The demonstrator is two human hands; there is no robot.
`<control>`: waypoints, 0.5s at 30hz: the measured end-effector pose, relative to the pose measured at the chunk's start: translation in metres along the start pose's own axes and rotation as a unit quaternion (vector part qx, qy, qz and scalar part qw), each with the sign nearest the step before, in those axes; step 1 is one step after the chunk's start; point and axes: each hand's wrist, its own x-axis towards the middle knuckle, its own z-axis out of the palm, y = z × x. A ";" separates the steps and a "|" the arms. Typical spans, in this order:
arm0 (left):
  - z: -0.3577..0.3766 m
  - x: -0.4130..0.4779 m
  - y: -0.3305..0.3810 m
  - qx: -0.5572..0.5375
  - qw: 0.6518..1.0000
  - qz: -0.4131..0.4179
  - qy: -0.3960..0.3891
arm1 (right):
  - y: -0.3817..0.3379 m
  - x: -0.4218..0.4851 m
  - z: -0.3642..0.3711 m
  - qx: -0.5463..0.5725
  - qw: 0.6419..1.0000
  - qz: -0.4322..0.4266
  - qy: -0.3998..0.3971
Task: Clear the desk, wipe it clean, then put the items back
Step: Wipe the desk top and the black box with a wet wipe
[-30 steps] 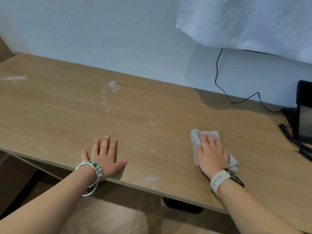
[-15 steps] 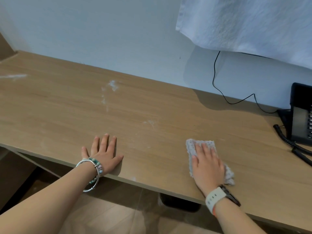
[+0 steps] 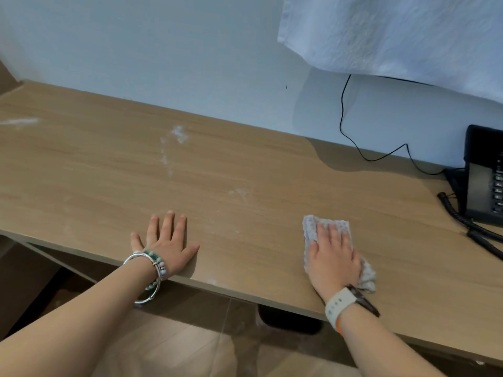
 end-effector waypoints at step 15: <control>-0.008 0.015 0.020 -0.007 1.000 -0.008 0.011 | 0.028 0.061 -0.017 0.032 0.996 0.079 0.015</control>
